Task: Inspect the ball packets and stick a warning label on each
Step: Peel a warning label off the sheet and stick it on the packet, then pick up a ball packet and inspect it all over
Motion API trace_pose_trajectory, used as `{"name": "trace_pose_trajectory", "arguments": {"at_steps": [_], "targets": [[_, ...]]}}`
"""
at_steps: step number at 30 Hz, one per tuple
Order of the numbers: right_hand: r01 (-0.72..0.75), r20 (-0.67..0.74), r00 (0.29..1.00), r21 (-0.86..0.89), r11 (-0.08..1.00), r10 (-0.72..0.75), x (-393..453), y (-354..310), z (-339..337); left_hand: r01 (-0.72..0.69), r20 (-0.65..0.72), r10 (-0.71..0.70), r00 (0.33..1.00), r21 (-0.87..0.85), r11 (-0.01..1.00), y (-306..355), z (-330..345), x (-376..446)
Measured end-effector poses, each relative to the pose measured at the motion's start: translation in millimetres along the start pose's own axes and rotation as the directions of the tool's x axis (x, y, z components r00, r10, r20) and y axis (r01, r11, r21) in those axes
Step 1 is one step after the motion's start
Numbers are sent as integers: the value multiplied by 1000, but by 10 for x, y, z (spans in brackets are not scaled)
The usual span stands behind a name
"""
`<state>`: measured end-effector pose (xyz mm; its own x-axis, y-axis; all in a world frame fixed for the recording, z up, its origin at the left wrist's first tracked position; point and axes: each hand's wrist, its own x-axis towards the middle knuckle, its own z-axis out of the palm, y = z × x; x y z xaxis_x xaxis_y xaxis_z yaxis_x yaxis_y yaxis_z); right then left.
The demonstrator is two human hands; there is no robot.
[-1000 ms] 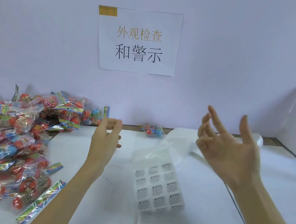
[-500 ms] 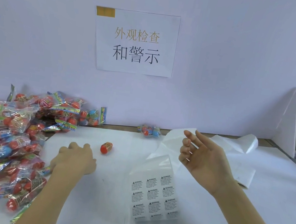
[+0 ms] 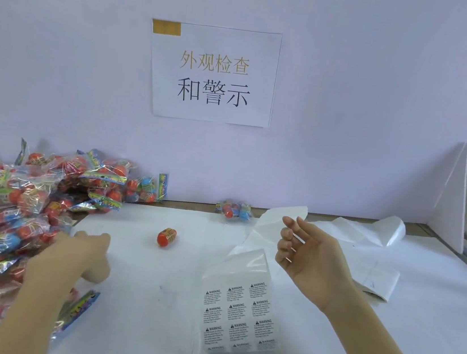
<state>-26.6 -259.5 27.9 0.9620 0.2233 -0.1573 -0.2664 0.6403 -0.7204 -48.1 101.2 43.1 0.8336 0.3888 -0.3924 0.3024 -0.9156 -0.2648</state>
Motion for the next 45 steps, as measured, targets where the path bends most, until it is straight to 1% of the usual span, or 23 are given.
{"name": "trace_pose_trajectory", "arguments": {"at_steps": [4,7,10,12,14,15,18,20,22,24,25,26,28,29,30,32,34,36,37,39,41,43,45], "targets": [[15,12,1000,-7,1000,-15,-13,-4,13,-26,-94,24,995,-16,1000,108,147,-70],[21,-3,1000,-2,1000,-21,-20,-6,8,-92,-183,66,981,-136,986,210,151,-89],[14,-22,1000,1,1000,-14,-20,-11,9,-188,-353,75,933,-296,937,258,165,-53],[12,-27,1000,5,1000,-12,-11,-4,3,-300,-518,39,854,-431,851,315,171,-30],[10,-22,1000,-7,1000,-10,-3,9,-1,-446,-660,-38,750,-547,708,412,154,-36],[9,-14,1000,-14,1000,-10,-3,16,2,-515,-716,-74,694,-566,644,473,139,-46],[20,58,998,-44,999,-17,-21,37,29,-698,-825,-124,551,-537,475,674,127,-77],[43,155,987,-95,995,-28,-32,75,58,-785,-862,-144,486,-504,361,797,137,-99],[101,284,958,-185,977,-46,-45,134,93,-837,-884,-163,439,-468,283,900,157,-128],[189,364,930,-333,924,-59,-61,237,136,-868,-891,-188,412,-447,216,975,166,-161],[232,363,930,-448,863,-61,-68,303,156,-881,-891,-206,403,-439,176,1004,163,-181],[280,345,935,-590,758,-77,-73,374,176,-893,-892,-226,393,-429,140,1025,158,-203],[356,324,934,-806,473,-149,-70,529,202,-909,-890,-264,372,-406,88,1058,150,-251],[383,333,923,-842,379,-192,-74,596,231,-914,-887,-280,366,-399,69,1073,148,-277],[408,344,909,-852,330,-236,-76,650,257,-918,-884,-293,364,-394,51,1087,151,-303],[471,369,865,-831,295,-341,-63,710,277,-919,-880,-295,373,-395,15,1127,160,-348],[513,362,816,-811,279,-450,-51,684,282,-898,-863,-255,436,-434,-67,1177,161,-383],[511,321,796,-811,286,-513,-30,607,263,-861,-844,-179,506,-484,-155,1208,161,-386],[497,291,801,-811,310,-523,-17,559,246,-843,-836,-135,532,-508,-177,1209,159,-374],[478,244,833,-771,421,-497,-24,459,218,-794,-811,-19,585,-567,-219,1191,164,-340],[457,221,861,-729,509,-458,-37,381,191,-707,-763,111,636,-635,-311,1193,173,-340],[416,216,892,-737,533,-398,-50,332,181,-625,-717,175,675,-681,-382,1215,187,-352],[378,228,918,-751,541,-325,-57,311,185,-591,-692,167,702,-698,-405,1228,196,-347]]}}
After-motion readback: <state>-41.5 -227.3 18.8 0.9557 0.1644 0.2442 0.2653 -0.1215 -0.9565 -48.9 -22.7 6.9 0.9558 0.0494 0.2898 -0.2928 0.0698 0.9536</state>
